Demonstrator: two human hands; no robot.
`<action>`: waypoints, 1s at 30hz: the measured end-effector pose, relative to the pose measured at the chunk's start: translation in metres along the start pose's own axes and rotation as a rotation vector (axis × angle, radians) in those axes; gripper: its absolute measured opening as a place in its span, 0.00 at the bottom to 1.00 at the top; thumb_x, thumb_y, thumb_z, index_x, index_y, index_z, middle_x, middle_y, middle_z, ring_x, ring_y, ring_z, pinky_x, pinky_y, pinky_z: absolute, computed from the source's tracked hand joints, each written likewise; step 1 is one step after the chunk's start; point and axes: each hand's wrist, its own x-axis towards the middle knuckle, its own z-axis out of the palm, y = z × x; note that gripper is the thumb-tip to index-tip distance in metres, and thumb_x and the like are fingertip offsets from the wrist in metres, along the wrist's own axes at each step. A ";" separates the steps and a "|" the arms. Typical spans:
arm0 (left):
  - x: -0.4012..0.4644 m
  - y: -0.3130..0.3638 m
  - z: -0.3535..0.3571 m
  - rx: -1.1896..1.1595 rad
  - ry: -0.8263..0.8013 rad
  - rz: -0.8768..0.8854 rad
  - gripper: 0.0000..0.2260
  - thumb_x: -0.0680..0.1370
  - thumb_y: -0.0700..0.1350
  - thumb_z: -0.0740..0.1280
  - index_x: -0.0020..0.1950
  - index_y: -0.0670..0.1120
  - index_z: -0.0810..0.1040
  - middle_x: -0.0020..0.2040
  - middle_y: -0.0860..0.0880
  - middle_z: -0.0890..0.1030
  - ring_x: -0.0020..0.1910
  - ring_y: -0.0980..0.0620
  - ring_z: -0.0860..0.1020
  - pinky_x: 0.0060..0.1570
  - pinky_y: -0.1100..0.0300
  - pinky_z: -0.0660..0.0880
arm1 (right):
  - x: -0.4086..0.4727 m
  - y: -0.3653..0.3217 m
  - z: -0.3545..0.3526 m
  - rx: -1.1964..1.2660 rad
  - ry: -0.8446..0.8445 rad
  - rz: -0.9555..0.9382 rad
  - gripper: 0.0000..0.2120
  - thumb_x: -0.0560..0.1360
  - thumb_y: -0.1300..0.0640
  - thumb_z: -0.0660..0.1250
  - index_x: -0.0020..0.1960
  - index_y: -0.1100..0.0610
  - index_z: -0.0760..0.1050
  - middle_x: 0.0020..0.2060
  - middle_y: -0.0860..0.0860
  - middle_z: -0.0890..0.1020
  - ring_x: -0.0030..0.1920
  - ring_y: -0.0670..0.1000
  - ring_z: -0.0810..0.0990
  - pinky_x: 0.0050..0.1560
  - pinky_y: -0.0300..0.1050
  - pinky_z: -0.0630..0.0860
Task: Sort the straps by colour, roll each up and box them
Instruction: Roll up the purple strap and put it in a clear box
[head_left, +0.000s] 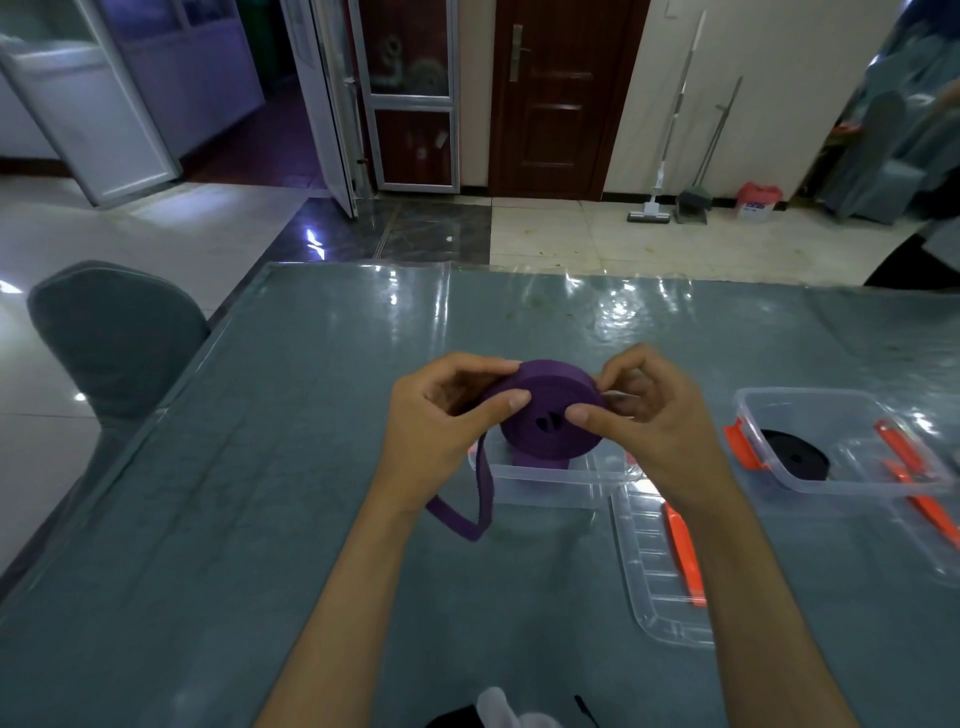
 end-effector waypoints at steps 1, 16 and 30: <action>0.000 -0.001 0.000 -0.008 -0.009 -0.012 0.12 0.74 0.39 0.80 0.55 0.51 0.88 0.55 0.45 0.88 0.57 0.45 0.87 0.57 0.59 0.82 | 0.000 0.001 0.000 -0.010 0.026 -0.023 0.17 0.67 0.49 0.84 0.50 0.48 0.81 0.47 0.53 0.87 0.48 0.57 0.89 0.45 0.44 0.84; 0.002 0.000 -0.008 -0.037 -0.117 -0.075 0.16 0.75 0.39 0.79 0.61 0.49 0.87 0.56 0.46 0.87 0.57 0.47 0.86 0.58 0.60 0.81 | -0.006 0.012 0.010 0.078 -0.009 -0.005 0.32 0.73 0.56 0.80 0.73 0.44 0.72 0.54 0.56 0.88 0.53 0.59 0.88 0.50 0.49 0.86; 0.001 -0.004 -0.012 0.054 -0.025 -0.069 0.10 0.74 0.38 0.80 0.53 0.47 0.89 0.51 0.45 0.88 0.52 0.46 0.87 0.53 0.60 0.82 | -0.001 0.016 0.007 -0.013 -0.075 0.051 0.22 0.71 0.54 0.82 0.59 0.46 0.76 0.53 0.53 0.87 0.50 0.57 0.88 0.46 0.45 0.85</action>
